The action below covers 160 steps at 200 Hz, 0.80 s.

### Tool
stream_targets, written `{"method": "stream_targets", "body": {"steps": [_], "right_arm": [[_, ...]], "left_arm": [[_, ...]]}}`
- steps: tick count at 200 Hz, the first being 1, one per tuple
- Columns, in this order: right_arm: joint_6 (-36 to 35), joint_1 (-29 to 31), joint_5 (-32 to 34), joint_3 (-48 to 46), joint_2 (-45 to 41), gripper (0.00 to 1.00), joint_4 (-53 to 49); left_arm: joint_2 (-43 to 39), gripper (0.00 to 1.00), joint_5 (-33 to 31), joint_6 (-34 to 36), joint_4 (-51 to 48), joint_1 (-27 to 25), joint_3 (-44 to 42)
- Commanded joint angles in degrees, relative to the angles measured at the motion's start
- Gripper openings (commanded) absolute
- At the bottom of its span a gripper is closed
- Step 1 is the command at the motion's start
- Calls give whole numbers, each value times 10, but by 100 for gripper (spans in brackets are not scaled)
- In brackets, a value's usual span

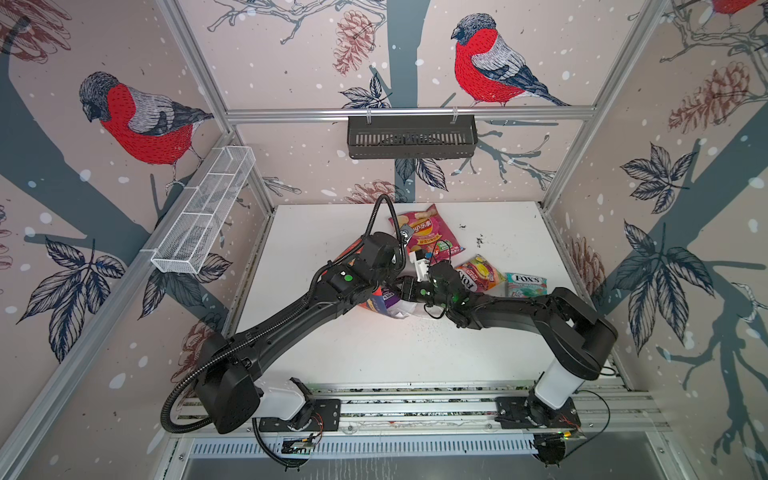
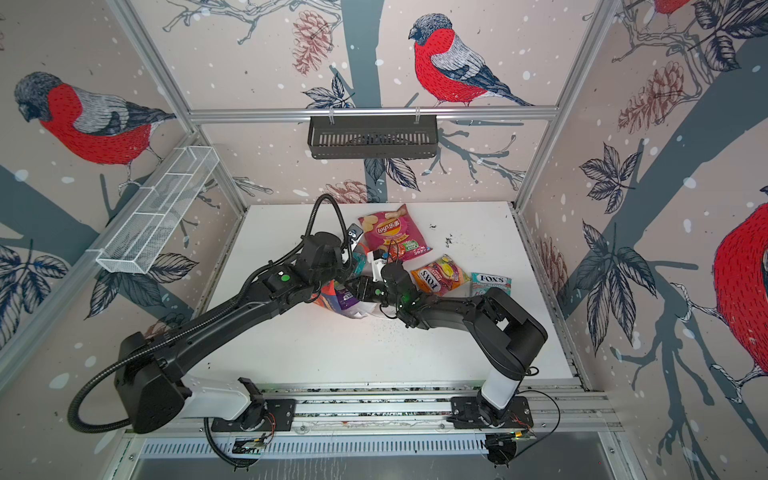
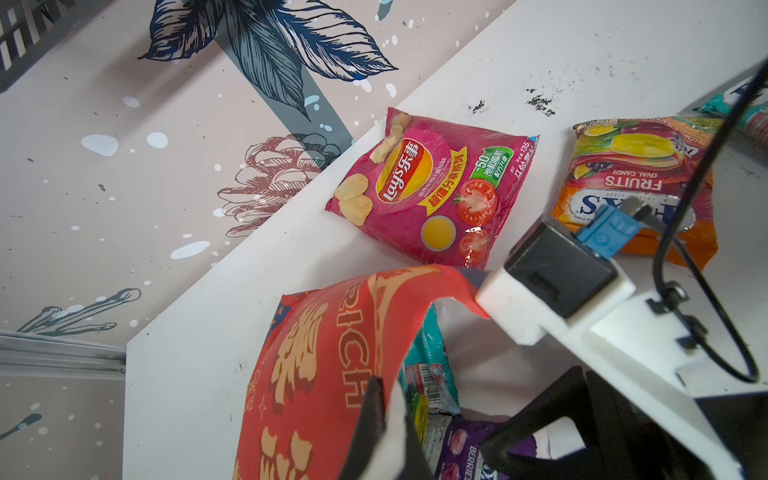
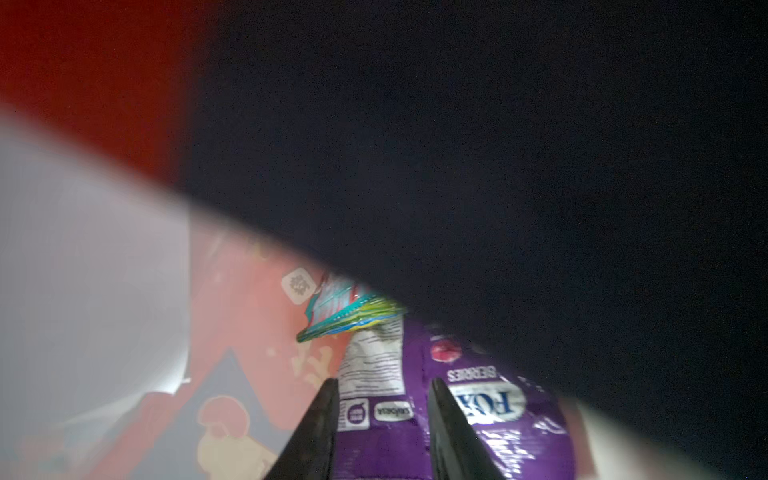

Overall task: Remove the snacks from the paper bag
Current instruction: 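Move the open right gripper back to the bag mouth held by the left, then reach the right gripper into the bag toward the teal and purple packets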

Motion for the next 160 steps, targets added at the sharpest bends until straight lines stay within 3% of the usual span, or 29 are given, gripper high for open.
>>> {"method": "stream_targets", "body": {"steps": [1, 23, 36, 80, 160], "right_arm": [[10, 11, 35, -6, -7, 33, 46], [-44, 36, 113, -24, -62, 35, 7], [-58, 37, 127, -35, -82, 36, 0], [-59, 39, 104, -45, -96, 36, -20], [-21, 50, 31, -22, -40, 35, -2]], "left_arm": [[-5, 0, 8, -3, 36, -3, 0], [-2, 0, -7, -4, 29, -2, 8], [2, 0, -11, -2, 26, -3, 13], [6, 0, -11, 2, 32, -3, 19], [4, 0, -10, 2, 36, -2, 16]]}}
